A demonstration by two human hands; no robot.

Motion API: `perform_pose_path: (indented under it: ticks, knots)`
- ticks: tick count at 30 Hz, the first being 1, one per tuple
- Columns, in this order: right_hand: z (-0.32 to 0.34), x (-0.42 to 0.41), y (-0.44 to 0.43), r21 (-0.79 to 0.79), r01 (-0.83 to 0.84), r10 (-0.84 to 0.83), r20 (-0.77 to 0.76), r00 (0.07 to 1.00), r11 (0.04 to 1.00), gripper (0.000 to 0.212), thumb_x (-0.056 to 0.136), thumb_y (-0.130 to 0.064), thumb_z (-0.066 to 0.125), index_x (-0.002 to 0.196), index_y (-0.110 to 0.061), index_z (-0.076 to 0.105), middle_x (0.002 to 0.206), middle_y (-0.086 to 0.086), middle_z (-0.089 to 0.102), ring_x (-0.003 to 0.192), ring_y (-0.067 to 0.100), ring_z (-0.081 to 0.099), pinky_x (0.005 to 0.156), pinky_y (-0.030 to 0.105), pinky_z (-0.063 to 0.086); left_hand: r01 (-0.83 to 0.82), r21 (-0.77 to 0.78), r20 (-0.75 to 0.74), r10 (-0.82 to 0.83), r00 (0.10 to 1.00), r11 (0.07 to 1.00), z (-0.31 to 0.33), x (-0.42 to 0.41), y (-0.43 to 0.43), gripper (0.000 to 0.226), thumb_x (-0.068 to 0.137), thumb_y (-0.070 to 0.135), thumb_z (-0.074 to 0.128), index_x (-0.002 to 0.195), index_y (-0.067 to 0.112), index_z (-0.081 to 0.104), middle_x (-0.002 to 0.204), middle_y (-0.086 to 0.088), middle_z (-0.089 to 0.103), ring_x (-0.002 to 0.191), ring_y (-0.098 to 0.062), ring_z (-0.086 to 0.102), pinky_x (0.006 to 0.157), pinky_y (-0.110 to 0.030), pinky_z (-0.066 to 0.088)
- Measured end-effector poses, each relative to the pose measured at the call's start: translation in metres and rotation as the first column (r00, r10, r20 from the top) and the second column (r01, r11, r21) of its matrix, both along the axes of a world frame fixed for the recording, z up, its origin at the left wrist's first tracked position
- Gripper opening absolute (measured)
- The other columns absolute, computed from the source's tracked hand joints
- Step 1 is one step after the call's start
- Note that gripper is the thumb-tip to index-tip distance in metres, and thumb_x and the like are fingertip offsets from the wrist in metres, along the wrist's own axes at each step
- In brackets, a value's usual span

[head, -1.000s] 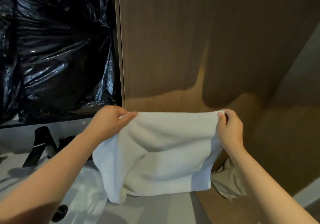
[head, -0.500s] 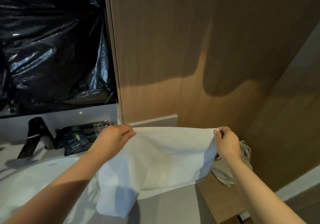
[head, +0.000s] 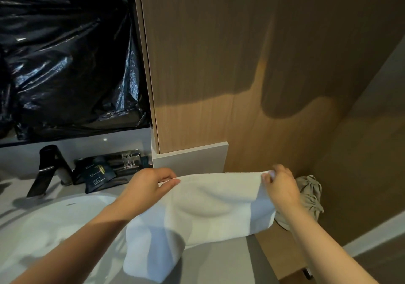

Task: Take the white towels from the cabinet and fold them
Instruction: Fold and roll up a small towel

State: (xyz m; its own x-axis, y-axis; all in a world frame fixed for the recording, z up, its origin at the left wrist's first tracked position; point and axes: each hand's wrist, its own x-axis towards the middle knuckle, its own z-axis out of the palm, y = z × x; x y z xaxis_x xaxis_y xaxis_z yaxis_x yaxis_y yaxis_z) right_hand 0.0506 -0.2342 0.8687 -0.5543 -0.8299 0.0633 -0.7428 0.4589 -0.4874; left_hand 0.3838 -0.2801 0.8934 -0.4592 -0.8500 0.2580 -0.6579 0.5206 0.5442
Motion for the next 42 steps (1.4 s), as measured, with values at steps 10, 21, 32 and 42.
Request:
perform_pose_path:
  ticks: [10, 21, 32, 42]
  knots:
    - [0.005, 0.108, 0.012, -0.171, -0.721, 0.732, 0.300, 0.611, 0.672, 0.034, 0.103, -0.025, 0.047, 0.135, -0.029, 0.056, 0.143, -0.016, 0.051, 0.142, -0.003, 0.021, 0.115, 0.024, 0.020, 0.208, -0.149, 0.195, -0.177, 0.965, 0.967, 0.003, -0.015, 0.015, 0.023, 0.096, 0.043, 0.051, 0.101, 0.029, 0.068, 0.086, 0.004, 0.070, 0.079, -0.021, 0.062, 0.063, -0.027, 0.035]
    - [0.012, 0.096, 0.014, -0.208, -0.667, 0.698, 0.167, 0.696, 0.715, 0.014, 0.101, -0.026, 0.048, 0.088, -0.029, 0.053, 0.089, -0.014, 0.054, 0.087, 0.006, 0.053, 0.073, 0.022, 0.042, 0.115, 0.051, 0.066, -0.118, 0.991, 0.992, -0.006, 0.023, 0.026, 0.022, 0.084, 0.049, 0.064, 0.095, 0.037, 0.049, 0.093, 0.022, 0.056, 0.087, 0.000, 0.051, 0.076, -0.018, 0.041]
    - [0.020, 0.095, 0.014, -0.204, -0.622, 0.651, 0.132, 0.748, 0.756, 0.012, 0.101, -0.028, 0.048, 0.096, -0.026, 0.058, 0.096, -0.015, 0.056, 0.094, 0.005, 0.053, 0.076, 0.017, 0.044, 0.052, 0.189, 0.072, -0.066, 0.995, 0.981, -0.032, 0.054, 0.018, 0.015, 0.076, 0.044, 0.077, 0.081, 0.033, 0.069, 0.089, 0.019, 0.060, 0.091, 0.005, 0.053, 0.074, -0.007, 0.037]
    - [0.043, 0.079, 0.004, -0.236, -0.606, 0.628, 0.028, 0.777, 0.760, 0.012, 0.102, -0.029, 0.046, 0.097, -0.024, 0.055, 0.096, -0.012, 0.055, 0.090, 0.005, 0.054, 0.073, 0.017, 0.043, -0.036, -0.082, 0.032, 0.039, 0.999, 0.996, 0.020, 0.057, -0.003, 0.021, 0.075, 0.037, 0.079, 0.077, 0.024, 0.063, 0.079, 0.011, 0.053, 0.073, -0.005, 0.053, 0.065, -0.019, 0.040]
